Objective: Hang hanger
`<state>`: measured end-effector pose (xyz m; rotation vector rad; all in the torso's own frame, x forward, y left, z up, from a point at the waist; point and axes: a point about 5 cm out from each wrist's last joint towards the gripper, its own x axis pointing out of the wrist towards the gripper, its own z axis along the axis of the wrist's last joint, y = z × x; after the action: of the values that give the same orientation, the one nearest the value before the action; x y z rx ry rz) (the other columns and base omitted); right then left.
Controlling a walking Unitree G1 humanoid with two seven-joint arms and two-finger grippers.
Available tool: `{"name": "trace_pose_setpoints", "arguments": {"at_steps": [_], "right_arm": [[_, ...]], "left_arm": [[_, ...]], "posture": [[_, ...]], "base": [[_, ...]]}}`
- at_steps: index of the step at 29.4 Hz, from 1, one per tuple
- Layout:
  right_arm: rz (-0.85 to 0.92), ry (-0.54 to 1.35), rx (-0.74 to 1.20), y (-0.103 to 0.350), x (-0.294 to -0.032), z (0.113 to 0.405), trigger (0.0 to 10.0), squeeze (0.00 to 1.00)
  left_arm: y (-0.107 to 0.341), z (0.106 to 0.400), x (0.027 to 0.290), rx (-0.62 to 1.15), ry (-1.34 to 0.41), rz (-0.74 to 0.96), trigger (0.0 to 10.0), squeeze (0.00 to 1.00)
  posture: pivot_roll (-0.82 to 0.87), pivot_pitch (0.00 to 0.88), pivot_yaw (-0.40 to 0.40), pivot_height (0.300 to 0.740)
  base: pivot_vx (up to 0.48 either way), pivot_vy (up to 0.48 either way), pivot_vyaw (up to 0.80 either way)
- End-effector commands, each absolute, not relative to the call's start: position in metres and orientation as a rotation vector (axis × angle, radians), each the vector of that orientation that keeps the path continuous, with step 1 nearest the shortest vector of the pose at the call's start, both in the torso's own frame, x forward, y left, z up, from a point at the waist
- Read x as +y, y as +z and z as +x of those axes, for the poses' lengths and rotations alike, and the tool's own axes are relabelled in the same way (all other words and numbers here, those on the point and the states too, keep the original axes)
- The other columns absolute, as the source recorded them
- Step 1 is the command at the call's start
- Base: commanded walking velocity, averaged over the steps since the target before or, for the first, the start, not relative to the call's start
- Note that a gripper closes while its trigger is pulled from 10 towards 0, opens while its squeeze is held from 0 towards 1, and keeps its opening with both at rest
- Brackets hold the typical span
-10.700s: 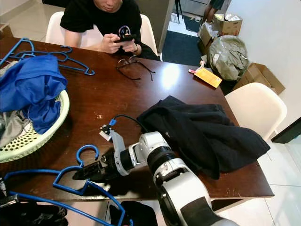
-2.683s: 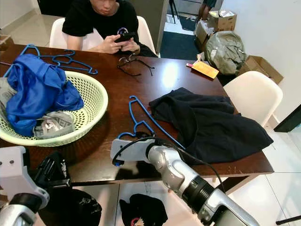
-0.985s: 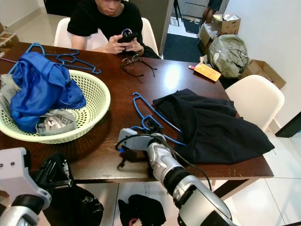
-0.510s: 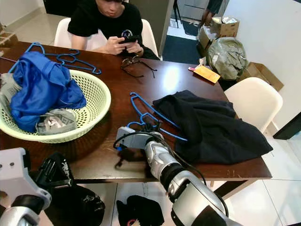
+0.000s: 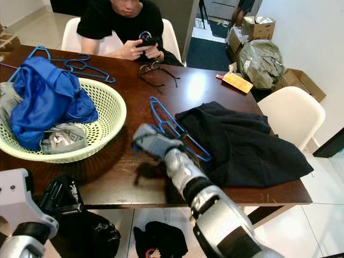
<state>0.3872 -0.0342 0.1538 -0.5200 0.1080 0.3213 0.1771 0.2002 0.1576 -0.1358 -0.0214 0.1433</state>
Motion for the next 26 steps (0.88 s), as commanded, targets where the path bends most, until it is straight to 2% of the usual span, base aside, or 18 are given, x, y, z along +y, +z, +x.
{"name": "trace_pose_setpoints", "arguments": {"at_steps": [1, 2, 3, 4, 5, 7, 8, 10, 11, 14, 17, 22, 25, 26], "right_arm": [[-0.355, 0.331, 0.136, 0.161, -0.037, 0.39, 0.0, 0.0], [-0.144, 0.346, 0.133, 0.182, -0.046, 0.398, 0.0, 0.0], [-0.03, 0.358, 0.12, 0.197, -0.054, 0.403, 0.0, 0.0], [-0.03, 0.358, 0.12, 0.197, -0.054, 0.403, 0.0, 0.0], [0.077, 0.366, 0.114, 0.214, -0.068, 0.408, 0.0, 0.0], [0.077, 0.366, 0.114, 0.214, -0.068, 0.408, 0.0, 0.0], [0.175, 0.371, 0.12, 0.228, -0.086, 0.413, 0.0, 0.0], [0.175, 0.371, 0.12, 0.228, -0.086, 0.413, 0.0, 0.0], [0.255, 0.364, 0.119, 0.24, -0.105, 0.416, 0.0, 0.0], [0.332, 0.356, 0.117, 0.248, -0.12, 0.417, 0.0, 0.0], [0.526, 0.422, 0.063, 0.254, -0.143, 0.412, 0.0, 0.0], [0.58, 0.519, 0.032, 0.25, -0.152, 0.403, 0.0, 0.0], [0.494, 0.544, 0.075, 0.241, -0.154, 0.398, 0.0, 0.0], [0.384, 0.541, 0.143, 0.231, -0.155, 0.397, 0.0, 0.0]], "left_arm": [[0.164, 0.177, 0.197, -0.06, 0.125, -0.137, 10.0, 0.0], [0.166, 0.179, 0.197, -0.061, 0.108, -0.119, 10.0, 0.0], [0.167, 0.179, 0.196, -0.061, 0.095, -0.105, 10.0, 0.0], [0.167, 0.179, 0.196, -0.061, 0.095, -0.105, 10.0, 0.0], [0.169, 0.181, 0.195, -0.061, 0.069, -0.09, 10.0, 0.0], [0.169, 0.181, 0.195, -0.061, 0.069, -0.09, 10.0, 0.0], [0.172, 0.184, 0.19, -0.064, 0.02, -0.075, 10.0, 0.0], [0.172, 0.184, 0.19, -0.064, 0.02, -0.075, 10.0, 0.0], [0.175, 0.188, 0.185, -0.07, -0.035, -0.068, 10.0, 0.0], [0.177, 0.192, 0.179, -0.072, -0.092, -0.068, 10.0, 0.0], [0.183, 0.2, 0.159, -0.074, -0.27, -0.113, 10.0, 0.0], [0.189, 0.206, 0.152, -0.085, -0.342, -0.168, 10.0, 0.0], [0.188, 0.208, 0.153, -0.075, -0.345, -0.161, 10.0, 0.0], [0.187, 0.209, 0.154, -0.07, -0.348, -0.157, 10.0, 0.0]], "posture": [[0.22, 0.09, -0.177, 0.735], [0.22, 0.088, -0.172, 0.735], [0.21, 0.087, -0.17, 0.735], [0.21, 0.087, -0.17, 0.735], [0.21, 0.083, -0.165, 0.735], [0.21, 0.083, -0.165, 0.735], [0.21, 0.077, -0.159, 0.735], [0.21, 0.077, -0.159, 0.735], [0.2, 0.067, -0.145, 0.735], [0.2, 0.059, -0.137, 0.735], [0.19, 0.044, -0.121, 0.735], [0.18, 0.033, -0.103, 0.735], [0.18, 0.03, -0.098, 0.735], [0.18, 0.024, -0.091, 0.735]], "base": [[0.0, 0.0, 0.0], [0.0, 0.0, 0.0], [0.0, 0.0, 0.0], [0.0, 0.0, 0.0], [0.0, 0.0, 0.0], [0.0, 0.0, 0.0], [0.0, 0.0, 0.0], [0.0, 0.0, 0.0], [0.0, 0.0, 0.0], [0.0, 0.0, 0.0], [0.0, 0.0, 0.0], [0.0, 0.0, 0.0], [0.0, 0.0, 0.0], [0.0, 0.0, 0.0]]}}
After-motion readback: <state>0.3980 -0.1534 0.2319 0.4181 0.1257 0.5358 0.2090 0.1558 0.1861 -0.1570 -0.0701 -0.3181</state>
